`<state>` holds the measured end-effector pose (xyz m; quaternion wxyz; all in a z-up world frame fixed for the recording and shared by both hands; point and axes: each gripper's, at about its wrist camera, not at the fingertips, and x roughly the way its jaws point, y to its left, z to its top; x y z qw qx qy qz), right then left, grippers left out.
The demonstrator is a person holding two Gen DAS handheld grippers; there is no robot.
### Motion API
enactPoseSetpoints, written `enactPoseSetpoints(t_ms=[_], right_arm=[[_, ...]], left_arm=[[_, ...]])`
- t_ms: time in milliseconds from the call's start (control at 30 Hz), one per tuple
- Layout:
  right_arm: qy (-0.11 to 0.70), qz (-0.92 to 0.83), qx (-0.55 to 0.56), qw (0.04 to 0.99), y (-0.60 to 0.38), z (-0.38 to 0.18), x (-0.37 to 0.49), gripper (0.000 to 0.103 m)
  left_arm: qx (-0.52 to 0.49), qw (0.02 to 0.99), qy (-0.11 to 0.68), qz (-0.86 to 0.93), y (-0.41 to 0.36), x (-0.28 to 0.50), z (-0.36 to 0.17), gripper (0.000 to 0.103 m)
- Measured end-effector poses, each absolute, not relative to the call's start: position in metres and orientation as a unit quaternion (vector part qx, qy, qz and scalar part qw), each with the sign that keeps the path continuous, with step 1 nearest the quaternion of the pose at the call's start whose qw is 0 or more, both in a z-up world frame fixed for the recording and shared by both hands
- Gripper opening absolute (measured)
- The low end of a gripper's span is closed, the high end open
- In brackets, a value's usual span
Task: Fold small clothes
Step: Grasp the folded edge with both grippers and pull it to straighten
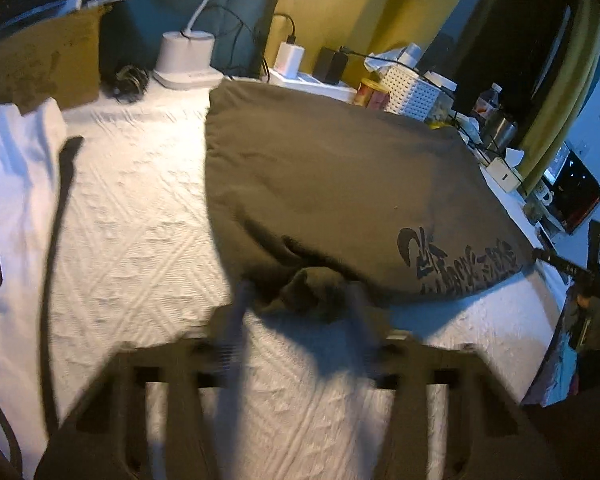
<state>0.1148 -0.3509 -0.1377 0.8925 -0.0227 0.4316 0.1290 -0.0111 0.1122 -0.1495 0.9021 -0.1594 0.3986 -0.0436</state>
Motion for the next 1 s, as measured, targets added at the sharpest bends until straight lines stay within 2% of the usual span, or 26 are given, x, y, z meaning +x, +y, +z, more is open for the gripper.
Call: enactPoseSetpoints(t_ms=[100,167,200,233,433,633,800,900,933,967,1000], right_arm=[[0.430,0.144,-0.016,0.891,-0.346,-0.143,0.111,0.062],[0.424,0.153,-0.008,0.893,-0.342,-0.145,0.110,0.059],[0.424,0.159,-0.005,0.892,-0.339,-0.145,0.110,0.038],[0.431,0.171,-0.003,0.886,-0.336,-0.148,0.111,0.011],[0.410,0.165,-0.031,0.897,-0.341,-0.136,0.112,0.009],[0.398,0.153,-0.071,0.902,-0.365,-0.111,0.118,0.009],[0.416,0.154,-0.090,0.892,-0.369,-0.125,0.115,0.009],[0.413,0.150,-0.087,0.894,-0.368,-0.130,0.106,0.009],[0.411,0.149,-0.081,0.896,-0.369,-0.130,0.104,0.009],[0.408,0.149,-0.074,0.898,-0.371,-0.129,0.102,0.009],[0.406,0.148,-0.069,0.899,-0.371,-0.128,0.102,0.009]], left_arm=[[-0.164,0.900,0.403,-0.041,0.109,-0.005,-0.158,0.003],[-0.146,0.904,0.400,-0.032,0.103,-0.008,-0.151,0.002],[-0.133,0.908,0.397,-0.025,0.100,-0.012,-0.146,0.001],[-0.122,0.912,0.390,-0.018,0.097,-0.018,-0.138,0.001],[-0.078,0.918,0.389,-0.006,0.086,-0.049,-0.115,0.000],[-0.069,0.899,0.432,-0.006,0.080,-0.054,-0.141,0.000],[-0.078,0.879,0.471,-0.026,0.071,-0.058,-0.153,0.001],[-0.099,0.882,0.460,-0.012,0.075,-0.062,-0.146,0.003],[-0.118,0.886,0.449,-0.008,0.080,-0.063,-0.142,0.004],[-0.130,0.888,0.440,-0.008,0.082,-0.063,-0.139,0.015],[-0.142,0.891,0.430,-0.006,0.085,-0.064,-0.136,0.047]])
